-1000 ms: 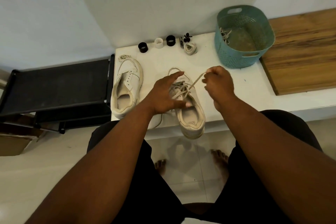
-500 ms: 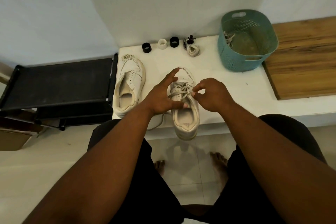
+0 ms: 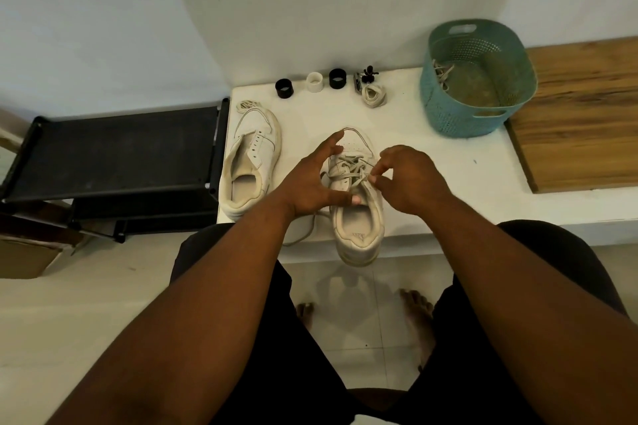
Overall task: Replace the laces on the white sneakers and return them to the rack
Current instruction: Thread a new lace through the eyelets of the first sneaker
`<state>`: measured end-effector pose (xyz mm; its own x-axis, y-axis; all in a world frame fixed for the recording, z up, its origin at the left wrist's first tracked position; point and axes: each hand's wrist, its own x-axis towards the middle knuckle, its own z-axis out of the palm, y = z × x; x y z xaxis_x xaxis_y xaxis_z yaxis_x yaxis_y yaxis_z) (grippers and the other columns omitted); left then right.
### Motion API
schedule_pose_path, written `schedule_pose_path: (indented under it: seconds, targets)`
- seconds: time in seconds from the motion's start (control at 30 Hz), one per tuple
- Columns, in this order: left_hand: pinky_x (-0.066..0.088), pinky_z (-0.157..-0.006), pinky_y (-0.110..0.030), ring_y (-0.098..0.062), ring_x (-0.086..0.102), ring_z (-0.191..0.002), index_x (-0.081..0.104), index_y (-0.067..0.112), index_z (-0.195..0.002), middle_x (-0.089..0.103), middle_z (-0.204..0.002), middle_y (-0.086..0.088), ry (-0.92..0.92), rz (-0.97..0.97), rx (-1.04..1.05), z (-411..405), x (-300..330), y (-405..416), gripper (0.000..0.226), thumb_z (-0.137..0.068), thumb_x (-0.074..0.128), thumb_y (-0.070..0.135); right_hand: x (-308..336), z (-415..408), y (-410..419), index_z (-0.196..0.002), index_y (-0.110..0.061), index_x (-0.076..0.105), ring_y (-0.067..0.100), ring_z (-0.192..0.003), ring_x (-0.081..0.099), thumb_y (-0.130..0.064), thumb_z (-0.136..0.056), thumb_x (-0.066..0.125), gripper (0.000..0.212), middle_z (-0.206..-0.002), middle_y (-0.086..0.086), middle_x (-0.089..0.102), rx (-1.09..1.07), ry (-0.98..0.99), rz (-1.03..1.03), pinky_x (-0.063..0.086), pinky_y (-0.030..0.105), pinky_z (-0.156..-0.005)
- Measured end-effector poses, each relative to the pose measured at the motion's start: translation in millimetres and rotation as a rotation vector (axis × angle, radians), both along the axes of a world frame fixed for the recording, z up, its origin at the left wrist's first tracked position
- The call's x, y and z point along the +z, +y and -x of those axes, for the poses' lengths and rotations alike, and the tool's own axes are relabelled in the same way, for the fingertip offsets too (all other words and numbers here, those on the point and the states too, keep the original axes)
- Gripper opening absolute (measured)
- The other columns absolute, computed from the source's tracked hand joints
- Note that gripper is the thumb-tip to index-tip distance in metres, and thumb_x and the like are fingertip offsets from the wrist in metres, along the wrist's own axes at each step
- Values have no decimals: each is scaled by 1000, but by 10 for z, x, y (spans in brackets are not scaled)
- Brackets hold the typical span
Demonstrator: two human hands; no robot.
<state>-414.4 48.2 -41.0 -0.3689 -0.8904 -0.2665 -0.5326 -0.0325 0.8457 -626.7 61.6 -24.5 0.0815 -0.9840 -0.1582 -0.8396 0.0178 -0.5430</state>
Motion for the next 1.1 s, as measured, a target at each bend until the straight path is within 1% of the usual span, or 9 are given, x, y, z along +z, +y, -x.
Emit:
schedule_pose_path:
  seconds: [0.2,0.37,0.5,0.57,0.73,0.83,0.93,1.03,1.1]
  targets:
    - [25,-99,-6,-1,33,-138,20,37,-161,44,-155,4,13,-26,-4,-13,8,7,121,-66,95,27,63,381,-96,-89,-9,64,34,-98,65,-16,-86,69,10,-104,14,68,-354,314,-10,44,34,-76]
    - [26,-104,-11,-4,36,-140,20,37,-161,44,-155,2,12,-23,-4,3,12,10,123,-65,96,29,12,287,-36,-137,-23,62,30,-134,48,-26,-89,74,50,-145,10,52,-41,116,-51,37,40,-112]
    - [27,-103,-9,-3,38,-137,21,36,-161,45,-154,2,2,-14,-2,0,14,15,122,-65,97,27,-25,35,-6,-107,-23,79,24,-122,57,-28,-90,74,18,-130,5,64,88,35,75,41,32,-102]
    - [27,-104,-12,-4,38,-139,21,37,-161,45,-154,4,3,-28,2,-7,16,19,122,-66,96,26,-21,117,-35,-96,-18,78,25,-108,63,-22,-88,74,10,-114,5,69,-10,79,80,46,32,-92]
    - [22,-91,5,0,35,-138,22,37,-161,44,-155,5,-8,-36,4,-11,19,10,120,-67,95,25,44,522,-82,-84,-12,58,33,-95,65,-15,-85,67,9,-100,12,67,-339,343,-117,43,34,-72]
    - [22,-89,8,4,33,-135,21,36,-161,43,-156,5,-10,-37,2,-13,30,12,119,-68,95,24,29,486,-79,-112,-17,64,35,-112,60,-22,-85,68,28,-123,13,61,-302,322,-153,50,42,-85]
    - [22,-89,8,4,33,-134,22,35,-161,42,-156,5,-15,-32,-2,-2,39,21,118,-69,94,22,-44,196,-12,-143,-30,53,32,-136,45,-29,-89,69,56,-149,7,46,-18,145,-111,42,50,-109]
    - [24,-92,6,2,35,-134,23,35,-161,43,-154,6,-7,-37,2,0,46,24,117,-68,94,23,-124,29,-11,-109,-24,74,31,-117,59,-31,-90,70,21,-126,6,60,15,122,0,50,47,-98]
    - [26,-102,-9,1,34,-136,23,36,-160,43,-155,8,-1,-49,6,0,60,27,117,-68,94,26,-96,110,-57,-100,-17,75,33,-104,63,-29,-90,70,16,-112,9,64,-98,185,30,54,46,-90]
